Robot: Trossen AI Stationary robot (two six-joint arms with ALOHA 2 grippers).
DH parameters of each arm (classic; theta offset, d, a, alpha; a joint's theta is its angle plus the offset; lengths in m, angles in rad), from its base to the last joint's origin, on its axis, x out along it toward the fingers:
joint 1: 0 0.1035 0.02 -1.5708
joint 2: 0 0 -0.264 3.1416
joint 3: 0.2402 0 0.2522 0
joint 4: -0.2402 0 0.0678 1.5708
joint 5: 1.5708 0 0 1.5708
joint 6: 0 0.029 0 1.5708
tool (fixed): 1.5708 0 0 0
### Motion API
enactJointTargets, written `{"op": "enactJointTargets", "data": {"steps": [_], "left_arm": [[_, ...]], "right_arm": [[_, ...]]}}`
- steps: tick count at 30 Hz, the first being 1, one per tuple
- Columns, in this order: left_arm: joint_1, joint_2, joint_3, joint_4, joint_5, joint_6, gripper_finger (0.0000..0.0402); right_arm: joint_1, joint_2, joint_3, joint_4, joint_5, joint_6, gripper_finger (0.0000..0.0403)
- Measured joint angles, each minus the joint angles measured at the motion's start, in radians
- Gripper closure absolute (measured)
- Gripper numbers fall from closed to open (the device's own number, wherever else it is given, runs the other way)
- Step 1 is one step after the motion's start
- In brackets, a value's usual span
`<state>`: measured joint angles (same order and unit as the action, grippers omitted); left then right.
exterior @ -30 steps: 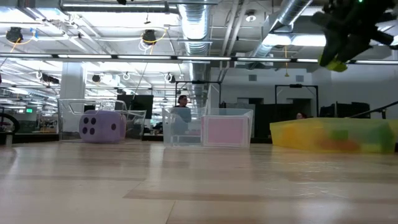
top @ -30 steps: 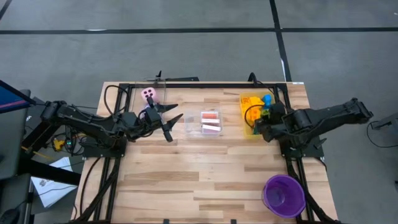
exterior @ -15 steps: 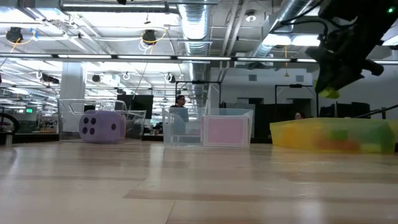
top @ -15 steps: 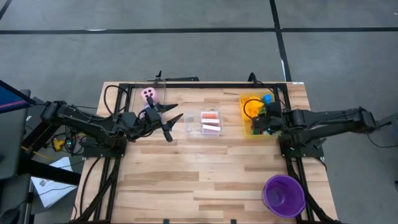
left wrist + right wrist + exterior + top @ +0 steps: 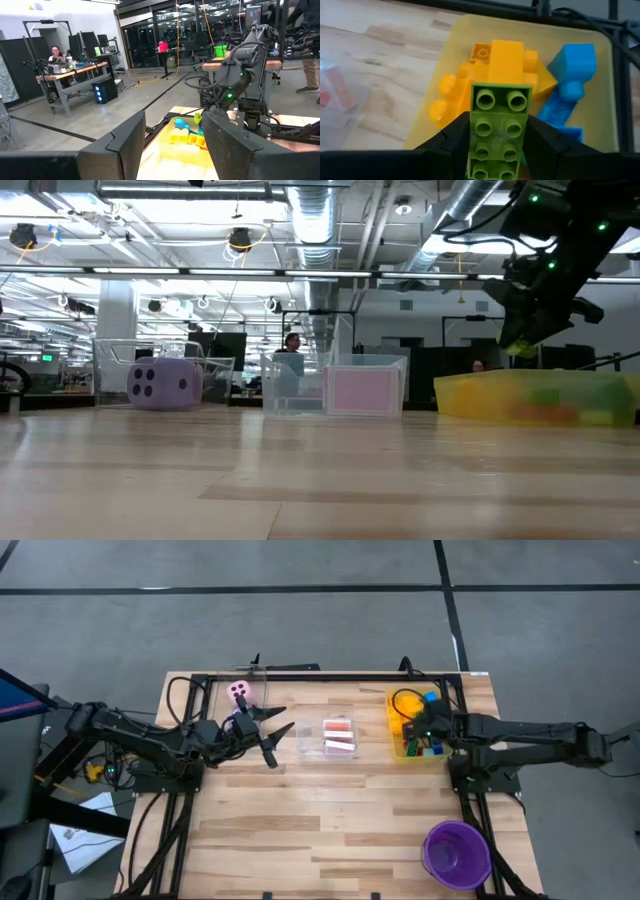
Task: Pick & Place Toys
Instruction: Put the light green game piece into the yellow bin
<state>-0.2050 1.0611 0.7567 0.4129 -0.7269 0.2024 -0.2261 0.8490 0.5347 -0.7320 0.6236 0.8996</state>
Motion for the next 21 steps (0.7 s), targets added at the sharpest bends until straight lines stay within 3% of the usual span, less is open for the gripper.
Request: {"op": "enactJointTargets", "data": {"steps": [10,21], "left_arm": [[0.000,0.000,0.000,0.000,0.000,0.000,0.0211],[0.000,0.000,0.000,-0.001,0.000,0.000,0.0211]], "right_arm": [[-0.128,0.010,-0.002,0.011,-0.088,-0.088,0.0260],[-0.137,0.102,-0.002,0.008,-0.119,-0.123,0.0260]]}}
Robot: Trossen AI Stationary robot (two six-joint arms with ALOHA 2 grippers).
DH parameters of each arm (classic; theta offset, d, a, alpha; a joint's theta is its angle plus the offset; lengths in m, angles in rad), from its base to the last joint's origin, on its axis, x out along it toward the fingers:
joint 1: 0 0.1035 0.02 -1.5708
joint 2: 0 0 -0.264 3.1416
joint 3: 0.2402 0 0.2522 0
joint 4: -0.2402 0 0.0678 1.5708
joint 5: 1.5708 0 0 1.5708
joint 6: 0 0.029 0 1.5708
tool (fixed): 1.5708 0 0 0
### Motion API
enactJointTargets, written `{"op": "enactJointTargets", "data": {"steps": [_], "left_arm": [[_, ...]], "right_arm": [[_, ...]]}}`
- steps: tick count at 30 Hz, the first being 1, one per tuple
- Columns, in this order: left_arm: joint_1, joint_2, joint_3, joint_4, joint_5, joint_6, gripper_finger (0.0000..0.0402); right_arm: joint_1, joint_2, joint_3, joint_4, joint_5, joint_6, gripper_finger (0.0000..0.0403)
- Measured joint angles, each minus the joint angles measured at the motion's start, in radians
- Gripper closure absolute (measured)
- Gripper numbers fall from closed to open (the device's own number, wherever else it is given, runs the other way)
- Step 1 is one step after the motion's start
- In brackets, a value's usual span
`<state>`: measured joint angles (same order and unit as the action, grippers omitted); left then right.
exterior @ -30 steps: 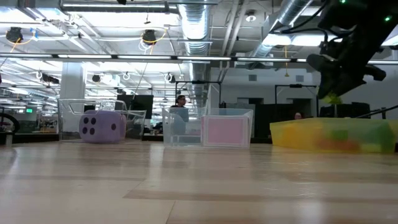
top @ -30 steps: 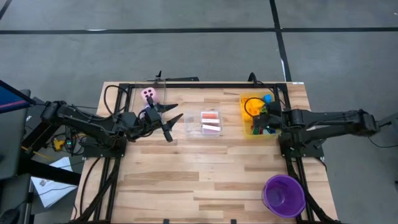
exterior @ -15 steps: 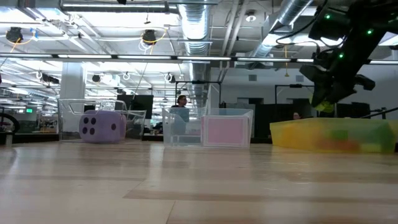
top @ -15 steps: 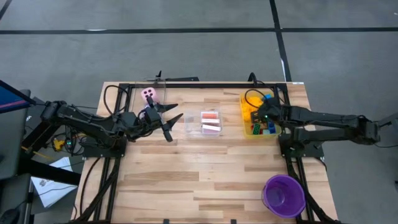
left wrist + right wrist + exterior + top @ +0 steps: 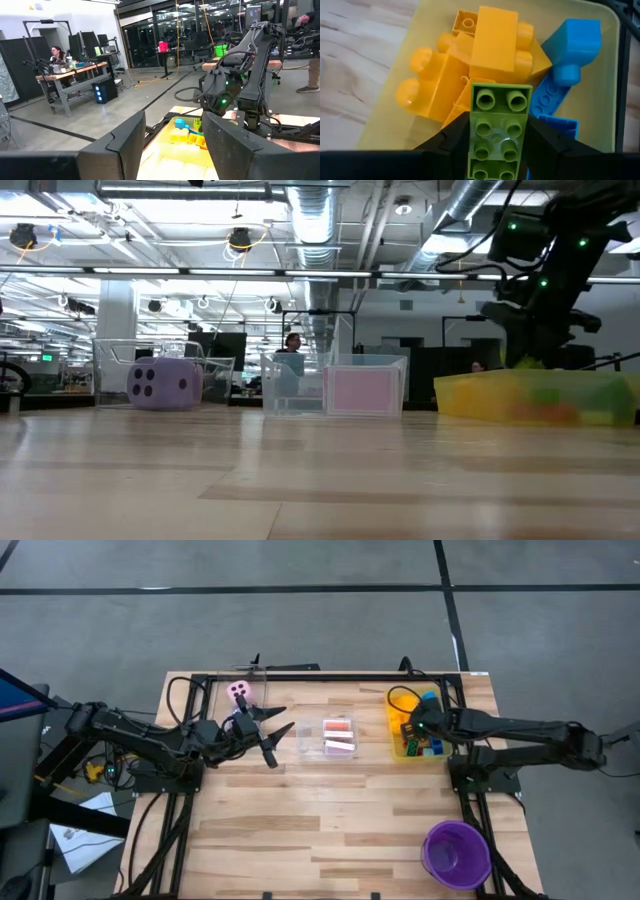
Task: Pick & Place Toys
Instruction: Put the light green game piece into the yellow bin
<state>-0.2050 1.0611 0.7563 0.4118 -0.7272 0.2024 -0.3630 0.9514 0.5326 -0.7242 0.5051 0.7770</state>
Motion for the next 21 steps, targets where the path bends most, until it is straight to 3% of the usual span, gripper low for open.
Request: {"op": "enactJointTargets", "data": {"steps": [13,21], "left_arm": [[0.000,0.000,0.000,-0.004,0.000,0.000,0.0211],[0.000,0.000,0.000,-0.004,0.000,0.000,0.0211]], "right_arm": [[0.000,0.016,0.000,0.000,-0.002,-0.001,0.0256],[0.002,0.016,0.000,0.001,0.033,0.020,0.0205]]}}
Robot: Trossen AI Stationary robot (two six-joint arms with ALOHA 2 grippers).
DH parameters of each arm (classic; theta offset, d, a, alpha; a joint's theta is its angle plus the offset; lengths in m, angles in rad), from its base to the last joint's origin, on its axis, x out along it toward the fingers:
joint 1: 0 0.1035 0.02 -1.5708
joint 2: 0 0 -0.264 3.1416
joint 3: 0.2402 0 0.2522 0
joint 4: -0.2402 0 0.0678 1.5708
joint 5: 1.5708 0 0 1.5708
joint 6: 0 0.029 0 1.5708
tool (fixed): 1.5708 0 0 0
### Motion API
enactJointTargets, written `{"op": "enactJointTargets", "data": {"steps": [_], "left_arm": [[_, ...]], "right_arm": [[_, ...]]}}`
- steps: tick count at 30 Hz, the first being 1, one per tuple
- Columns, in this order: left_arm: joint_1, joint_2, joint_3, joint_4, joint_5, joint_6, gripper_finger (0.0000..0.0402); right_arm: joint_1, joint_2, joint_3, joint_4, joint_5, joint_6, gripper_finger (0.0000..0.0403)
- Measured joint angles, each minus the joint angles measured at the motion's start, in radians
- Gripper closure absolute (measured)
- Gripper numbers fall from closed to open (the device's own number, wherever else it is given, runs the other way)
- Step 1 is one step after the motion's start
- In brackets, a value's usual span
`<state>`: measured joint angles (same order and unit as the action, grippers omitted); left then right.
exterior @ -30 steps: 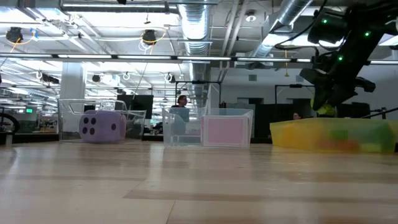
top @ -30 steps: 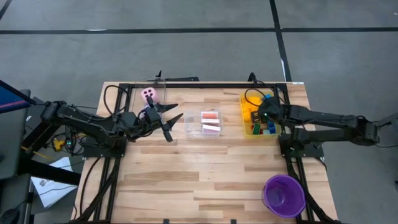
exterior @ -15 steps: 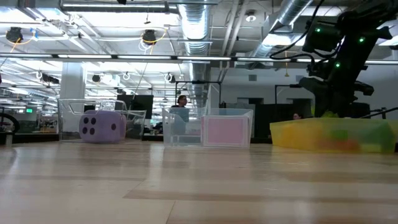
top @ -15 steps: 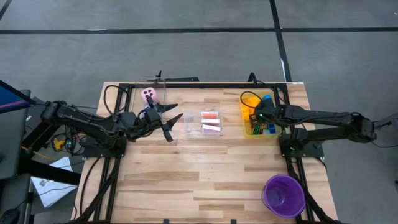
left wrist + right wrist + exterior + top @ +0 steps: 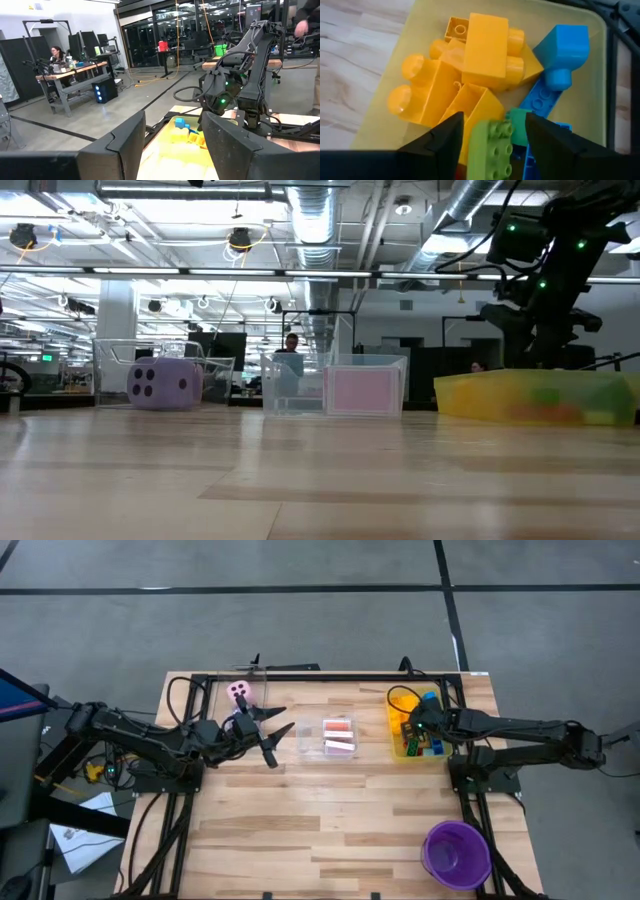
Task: Pick & Place Toys
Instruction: Put the light green game piece into the yellow bin, then return to Home Position
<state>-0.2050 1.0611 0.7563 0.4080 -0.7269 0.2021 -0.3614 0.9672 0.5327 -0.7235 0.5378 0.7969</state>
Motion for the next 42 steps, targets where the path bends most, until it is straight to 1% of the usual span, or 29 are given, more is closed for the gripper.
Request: {"op": "enactJointTargets", "data": {"steps": [6,10,13,15,18,21,25,28,31,34,38,40,42], "left_arm": [[0.000,0.000,0.000,0.000,0.000,0.000,0.0211],[0.000,0.000,0.000,-0.008,0.000,0.000,0.0211],[0.000,0.000,0.000,-0.008,0.000,0.000,0.0211],[0.000,0.000,0.000,-0.008,0.000,0.000,0.0211],[0.000,0.000,0.000,-0.008,0.000,0.000,0.0211],[0.000,0.000,0.000,-0.008,0.000,-0.003,0.0211],[0.000,0.000,0.000,-0.022,0.001,-0.039,0.0211],[0.000,0.000,0.000,-0.027,0.001,-0.053,0.0211],[-0.002,0.000,0.000,-0.041,0.001,-0.083,0.0211],[-0.002,0.000,0.000,-0.076,0.001,-0.104,0.0211],[-0.002,0.000,0.000,-0.094,0.001,-0.105,0.0211],[-0.002,0.000,0.000,-0.095,0.007,-0.106,0.0211],[-0.001,0.000,0.000,-0.102,0.051,-0.106,0.0211]], "right_arm": [[0.001,0.000,0.000,0.000,0.043,0.000,0.0166],[0.007,-0.031,0.000,0.004,0.041,-0.037,0.0162],[0.050,-0.083,0.000,0.006,0.040,-0.045,0.0164],[0.098,-0.125,0.000,0.016,0.038,-0.046,0.0166],[0.207,-0.182,0.000,0.051,0.038,-0.046,0.0168],[0.359,-0.219,0.000,0.122,0.036,-0.068,0.0168],[0.585,-0.228,0.000,0.308,0.048,-0.182,0.0168],[0.731,-0.227,0.000,0.451,0.119,-0.296,0.0168],[0.835,-0.219,0.001,0.540,0.211,-0.405,0.0168],[0.899,-0.224,0.001,0.557,0.271,-0.467,0.0168],[0.925,-0.229,-0.015,0.531,0.351,-0.468,0.0168],[0.918,-0.255,-0.063,0.559,0.369,-0.467,0.0168],[0.899,-0.297,-0.138,0.615,0.369,-0.465,0.0168]]}}
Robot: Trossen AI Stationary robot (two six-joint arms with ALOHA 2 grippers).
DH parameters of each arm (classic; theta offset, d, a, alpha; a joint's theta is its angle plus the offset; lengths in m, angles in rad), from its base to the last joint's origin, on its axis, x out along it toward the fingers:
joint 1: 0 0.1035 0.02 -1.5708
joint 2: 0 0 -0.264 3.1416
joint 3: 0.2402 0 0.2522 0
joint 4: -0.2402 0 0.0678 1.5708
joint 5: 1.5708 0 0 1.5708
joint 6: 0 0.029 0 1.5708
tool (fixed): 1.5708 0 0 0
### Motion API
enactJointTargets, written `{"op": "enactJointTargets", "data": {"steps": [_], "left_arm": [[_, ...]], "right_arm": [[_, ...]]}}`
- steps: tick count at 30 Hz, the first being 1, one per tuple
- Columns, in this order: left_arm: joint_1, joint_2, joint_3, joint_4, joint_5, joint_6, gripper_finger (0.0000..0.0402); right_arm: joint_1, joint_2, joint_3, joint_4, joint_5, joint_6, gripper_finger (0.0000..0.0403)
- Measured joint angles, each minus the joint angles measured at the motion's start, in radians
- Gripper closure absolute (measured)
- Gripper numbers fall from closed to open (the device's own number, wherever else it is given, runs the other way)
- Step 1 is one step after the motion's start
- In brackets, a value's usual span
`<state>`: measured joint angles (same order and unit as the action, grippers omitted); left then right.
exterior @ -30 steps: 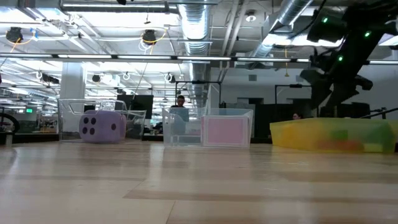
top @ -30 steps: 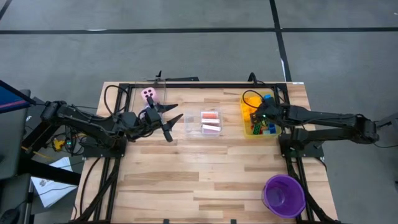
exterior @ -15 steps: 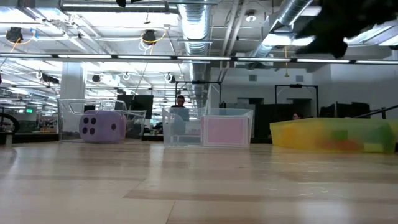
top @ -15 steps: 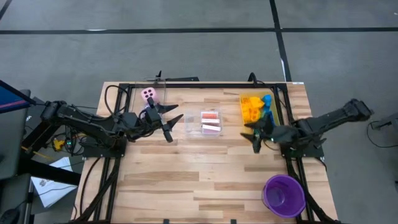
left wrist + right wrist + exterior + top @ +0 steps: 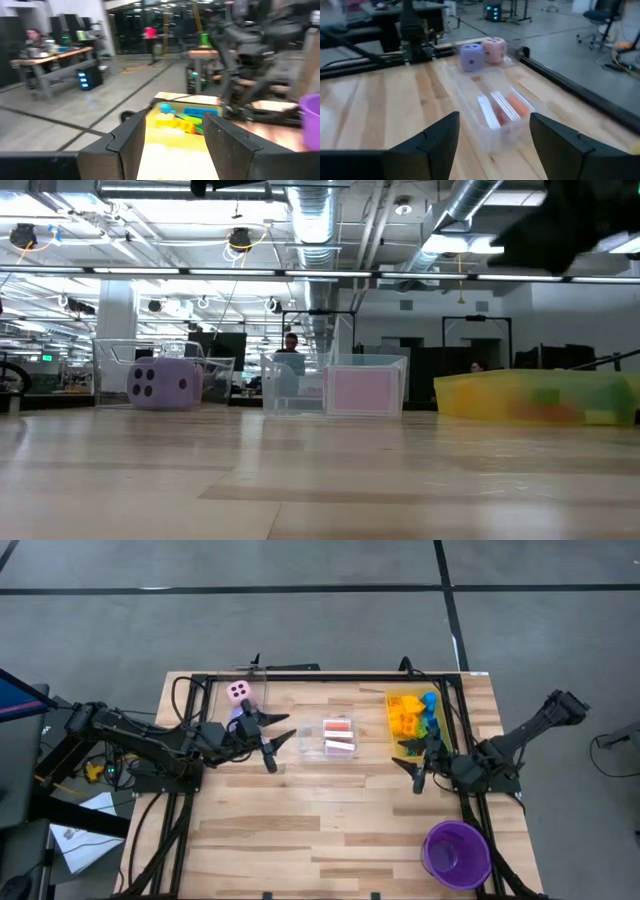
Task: Pick & Place Toys
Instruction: Return to Home Position
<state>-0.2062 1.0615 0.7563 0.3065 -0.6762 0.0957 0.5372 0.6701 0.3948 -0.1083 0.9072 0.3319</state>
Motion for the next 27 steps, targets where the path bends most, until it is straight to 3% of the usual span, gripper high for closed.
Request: {"op": "enactJointTargets", "data": {"steps": [4,9,20,27], "left_arm": [[0.000,0.000,0.000,-0.014,0.066,-0.002,0.0211],[0.000,0.000,0.000,-0.017,0.067,-0.002,0.0211],[0.000,0.000,0.000,-0.046,0.071,-0.032,0.0211],[0.000,0.000,0.000,-0.081,0.071,-0.088,0.0211]], "right_arm": [[-0.053,-0.098,-0.189,0.173,-0.029,0.008,0.0168],[-0.111,-0.266,-0.377,0.403,-0.155,-0.061,0.0168],[-0.167,-0.560,-0.386,0.177,-0.432,-0.152,0.0168],[-0.215,-0.648,-0.387,0.162,-0.637,-0.232,0.0168]]}}
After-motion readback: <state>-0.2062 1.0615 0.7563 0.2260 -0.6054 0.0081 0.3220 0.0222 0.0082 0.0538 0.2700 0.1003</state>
